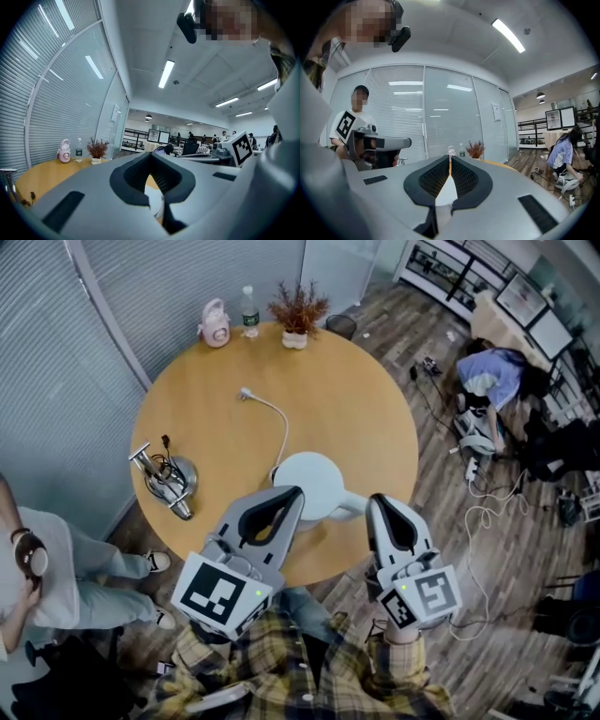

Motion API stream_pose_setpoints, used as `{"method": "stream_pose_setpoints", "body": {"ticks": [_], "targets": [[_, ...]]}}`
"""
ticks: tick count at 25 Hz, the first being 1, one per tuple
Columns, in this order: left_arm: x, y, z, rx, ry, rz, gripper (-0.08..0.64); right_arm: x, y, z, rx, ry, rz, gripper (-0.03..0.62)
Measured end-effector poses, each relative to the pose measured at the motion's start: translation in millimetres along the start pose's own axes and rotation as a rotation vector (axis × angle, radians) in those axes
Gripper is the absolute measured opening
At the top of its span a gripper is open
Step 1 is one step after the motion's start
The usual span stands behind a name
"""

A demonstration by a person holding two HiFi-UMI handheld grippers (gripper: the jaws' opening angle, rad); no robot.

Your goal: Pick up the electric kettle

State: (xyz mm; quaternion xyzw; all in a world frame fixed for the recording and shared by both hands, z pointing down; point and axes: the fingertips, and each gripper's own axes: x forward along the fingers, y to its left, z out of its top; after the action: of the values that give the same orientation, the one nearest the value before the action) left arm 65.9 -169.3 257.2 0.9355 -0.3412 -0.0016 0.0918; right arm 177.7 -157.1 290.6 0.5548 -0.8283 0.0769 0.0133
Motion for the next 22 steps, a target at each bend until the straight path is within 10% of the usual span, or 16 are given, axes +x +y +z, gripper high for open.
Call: {"method": "stream_pose_setpoints", "body": {"ticks": [13, 22], "targets": [[-2.0, 43.3, -38.3, -0.022, 0.048, 0.053, 0.003, 6.0, -18.6, -36.7, -0.001, 0.009, -0.110, 0.041], [-1.9, 72.7, -70.9, -0.037, 0.087, 0.079, 0.003, 4.6, -34.1, -81.2, 0.027, 0.060, -0.165, 0.212]]}}
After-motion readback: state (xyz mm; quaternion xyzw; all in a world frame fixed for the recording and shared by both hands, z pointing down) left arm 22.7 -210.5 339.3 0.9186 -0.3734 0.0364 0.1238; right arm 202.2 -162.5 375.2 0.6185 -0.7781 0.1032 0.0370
